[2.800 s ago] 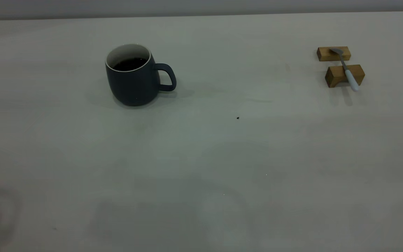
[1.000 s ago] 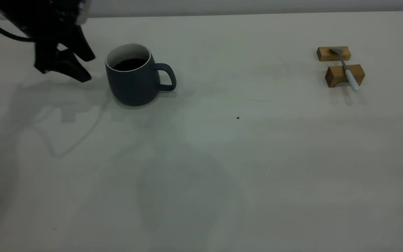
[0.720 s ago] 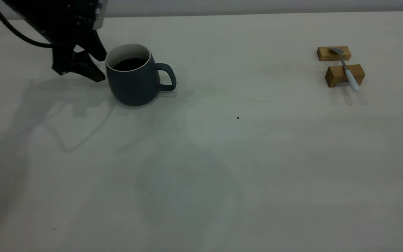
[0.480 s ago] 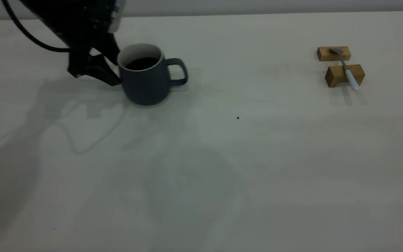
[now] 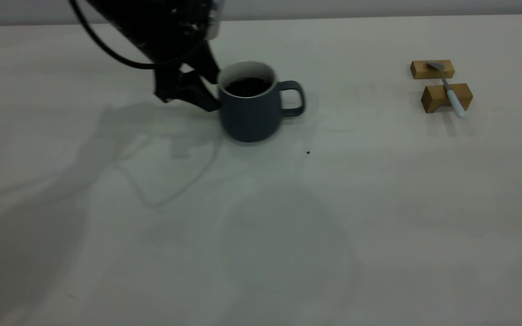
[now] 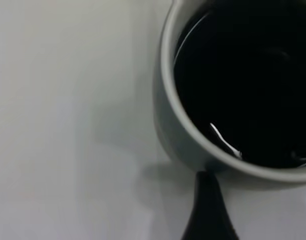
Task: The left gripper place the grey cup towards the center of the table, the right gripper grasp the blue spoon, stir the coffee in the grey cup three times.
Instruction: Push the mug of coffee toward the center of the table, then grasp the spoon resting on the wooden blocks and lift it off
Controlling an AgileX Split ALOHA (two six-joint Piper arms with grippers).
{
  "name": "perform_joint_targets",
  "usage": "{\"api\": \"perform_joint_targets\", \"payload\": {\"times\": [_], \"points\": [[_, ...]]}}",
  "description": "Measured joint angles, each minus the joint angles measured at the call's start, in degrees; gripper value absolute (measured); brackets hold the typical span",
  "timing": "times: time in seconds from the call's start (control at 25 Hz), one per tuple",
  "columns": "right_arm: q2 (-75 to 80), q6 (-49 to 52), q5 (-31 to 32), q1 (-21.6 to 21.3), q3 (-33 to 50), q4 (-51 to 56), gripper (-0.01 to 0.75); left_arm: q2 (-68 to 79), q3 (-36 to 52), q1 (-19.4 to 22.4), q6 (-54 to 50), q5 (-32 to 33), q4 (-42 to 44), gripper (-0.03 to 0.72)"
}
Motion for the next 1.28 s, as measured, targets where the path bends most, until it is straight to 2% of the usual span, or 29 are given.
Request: {"api": "perform_joint_targets", "payload": {"times": [0.52, 0.72, 0.84, 0.96, 1.28], "points": [[0.00, 0.00, 0.00, 0.00, 0.00, 0.00, 0.238, 0.36, 0.00, -8.34, 0.08, -5.76, -7.46, 0.585], [0.00, 0.00, 0.00, 0.00, 0.00, 0.00, 0.238, 0.47, 0.00, -9.44, 0.01, -7.06, -9.63, 0.585], [0.00, 0.00, 0.00, 0.00, 0.00, 0.00, 0.238, 0.31, 0.00, -8.96, -3.44, -6.91, -8.51, 0.585], [0.00, 0.00, 0.00, 0.00, 0.00, 0.00, 0.238, -2.00, 0.06, -7.47, -13.71, -3.39, -0.41, 0.585], [0.00, 0.00, 0.00, 0.00, 0.00, 0.00, 0.238, -21.28, 0.10, -5.28, -60.57, 13.58, 26.48, 0.585]]}}
